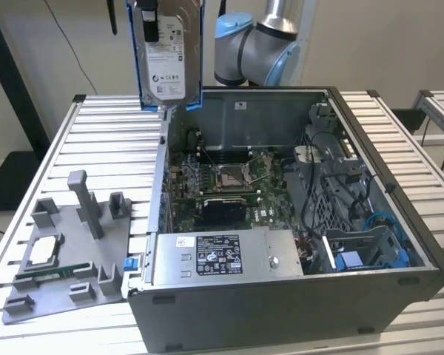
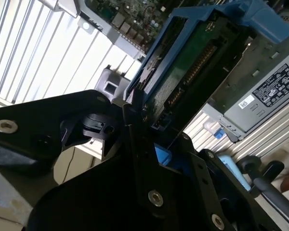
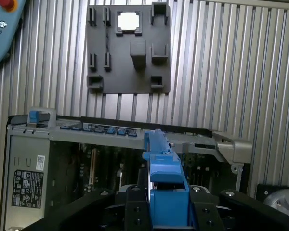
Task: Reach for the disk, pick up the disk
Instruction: 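Pick up the disk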
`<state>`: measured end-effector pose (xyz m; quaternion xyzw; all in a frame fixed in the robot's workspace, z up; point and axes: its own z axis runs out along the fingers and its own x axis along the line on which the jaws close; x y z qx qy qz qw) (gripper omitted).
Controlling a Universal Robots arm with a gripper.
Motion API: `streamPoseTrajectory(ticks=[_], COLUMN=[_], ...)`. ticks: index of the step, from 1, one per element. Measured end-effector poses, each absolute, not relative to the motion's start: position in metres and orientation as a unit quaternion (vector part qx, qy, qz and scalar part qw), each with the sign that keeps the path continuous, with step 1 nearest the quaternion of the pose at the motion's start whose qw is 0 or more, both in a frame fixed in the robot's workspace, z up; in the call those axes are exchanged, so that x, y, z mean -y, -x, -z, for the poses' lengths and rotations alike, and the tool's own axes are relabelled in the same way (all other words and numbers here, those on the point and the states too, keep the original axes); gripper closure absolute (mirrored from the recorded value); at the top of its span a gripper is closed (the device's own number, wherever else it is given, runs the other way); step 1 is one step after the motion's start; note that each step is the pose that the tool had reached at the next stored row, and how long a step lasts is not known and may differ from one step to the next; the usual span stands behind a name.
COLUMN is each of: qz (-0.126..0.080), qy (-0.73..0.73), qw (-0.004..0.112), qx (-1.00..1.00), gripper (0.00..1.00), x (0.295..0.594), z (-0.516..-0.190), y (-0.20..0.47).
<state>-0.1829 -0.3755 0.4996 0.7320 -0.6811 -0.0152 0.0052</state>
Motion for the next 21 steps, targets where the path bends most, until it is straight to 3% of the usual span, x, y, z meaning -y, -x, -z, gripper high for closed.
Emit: streamPoseTrajectory(ticks=[21], qz=[0.016], qy=[-0.732], qw=[0.006], qx=[0.681], gripper=[1.0], x=[0.375], z=[-0.5], y=[0.127])
